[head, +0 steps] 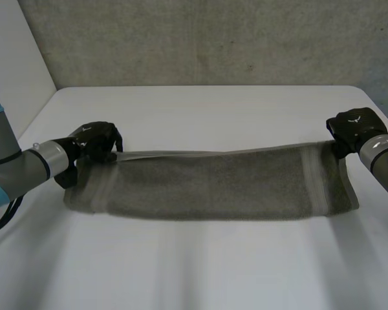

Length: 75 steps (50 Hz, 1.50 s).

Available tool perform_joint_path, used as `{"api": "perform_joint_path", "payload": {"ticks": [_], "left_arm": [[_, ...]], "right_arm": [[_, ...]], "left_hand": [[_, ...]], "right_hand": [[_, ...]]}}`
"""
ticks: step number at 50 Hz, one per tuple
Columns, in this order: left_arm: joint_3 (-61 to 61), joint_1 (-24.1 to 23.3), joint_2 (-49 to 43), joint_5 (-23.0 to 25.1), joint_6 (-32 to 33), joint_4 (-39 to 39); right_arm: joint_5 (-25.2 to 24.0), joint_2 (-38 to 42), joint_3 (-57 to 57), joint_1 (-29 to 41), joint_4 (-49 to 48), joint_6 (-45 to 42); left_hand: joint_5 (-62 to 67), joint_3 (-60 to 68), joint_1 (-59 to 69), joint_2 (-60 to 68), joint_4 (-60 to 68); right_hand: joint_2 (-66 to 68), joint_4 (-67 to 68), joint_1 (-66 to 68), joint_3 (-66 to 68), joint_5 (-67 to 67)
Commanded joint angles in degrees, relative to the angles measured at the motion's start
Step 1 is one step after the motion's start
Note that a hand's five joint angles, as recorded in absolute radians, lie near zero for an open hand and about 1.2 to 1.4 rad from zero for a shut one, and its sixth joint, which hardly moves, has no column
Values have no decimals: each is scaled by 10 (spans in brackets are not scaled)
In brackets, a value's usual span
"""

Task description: Fold the towel.

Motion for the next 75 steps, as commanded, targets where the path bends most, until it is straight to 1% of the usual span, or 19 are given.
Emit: {"api": "perform_joint_path", "payload": {"ticks": [1, 3, 4, 5, 12, 14, 17, 23, 25, 28, 30, 31, 33, 37, 46, 53, 61, 68, 75], "left_arm": [[5, 2, -4, -11, 0, -2], [-3, 2, 2, -16, 1, -4], [-3, 2, 2, -16, 1, -4], [-9, 2, 7, -17, 1, -4], [-53, 2, 65, -11, 1, -3], [-86, 3, 104, -7, 2, 3], [-104, 5, 125, -7, 3, 5], [-181, 10, 182, -6, 6, 49], [-222, 11, 198, -9, 32, 82], [-240, 11, 200, -11, 55, 98], [-270, 14, 199, -15, 111, 117], [-270, 14, 199, -15, 111, 117], [-284, 17, 194, -17, 159, 119], [-288, 17, 189, -16, 178, 116], [-299, 18, 183, -15, 179, 123], [-294, 25, 162, -15, 180, 122], [-293, 34, 158, -16, 180, 122], [-294, 36, 160, -16, 179, 121], [-295, 36, 163, -16, 179, 121]], "right_arm": [[7, 22, -18, 2, 0, -1], [7, 24, -22, 2, 1, 0], [7, 24, -22, 2, 1, 0], [6, 23, -23, 2, 1, 2], [7, -7, -23, 2, 5, 6], [2, -47, -13, -1, 7, 4], [0, -66, -4, 0, 9, 2], [-9, -138, 62, 0, 28, -3], [-29, -173, 109, -4, 28, -6], [-45, -186, 133, -5, 26, -8], [-77, -196, 176, -6, 23, -23], [-77, -196, 177, -6, 23, -23], [-98, -196, 213, -7, 15, -41], [-105, -195, 244, -22, -10, -52], [-108, -145, 280, -48, -84, -55], [-105, -108, 272, -50, -92, -61], [-100, -79, 272, -55, -92, -104], [-101, -66, 268, -61, -92, -112], [-99, -51, 259, -62, -91, -112]], "left_hand": [[-96, -100, -45, -109, -108], [-562, -567, -512, -576, -575], [-565, -569, -514, -578, -577], [-668, -672, -617, -682, -680], [-657, -662, -607, -671, -670], [-654, -659, -603, -668, -666], [-651, -655, -600, -664, -663], [-642, -647, -592, -656, -655], [-639, -643, -588, -653, -651], [-639, -643, -588, -653, -651], [-639, -643, -588, -653, -651], [-639, -643, -588, -653, -651], [-639, -643, -588, -653, -651], [-639, -643, -588, -653, -651], [-637, -642, -587, -651, -650], [-637, -642, -587, -651, -650], [-637, -642, -587, -651, -650], [-637, -642, -587, -651, -650], [-637, -642, -587, -651, -650]], "right_hand": [[-318, -321, -321, -323, -321], [-626, -629, -629, -631, -629], [-628, -630, -630, -633, -631], [-662, -665, -665, -667, -665], [-662, -665, -665, -667, -665], [-662, -665, -665, -667, -665], [-662, -665, -665, -667, -665], [-662, -665, -665, -667, -665], [-662, -665, -665, -667, -665], [-662, -665, -665, -667, -665], [-662, -665, -665, -667, -665], [-662, -665, -665, -667, -665], [-662, -665, -665, -667, -665], [-662, -665, -665, -667, -665], [-599, -602, -602, -604, -602], [-532, -534, -534, -537, -535], [-485, -487, -487, -490, -488], [-334, -336, -336, -338, -337], [-318, -321, -321, -323, -321]]}}
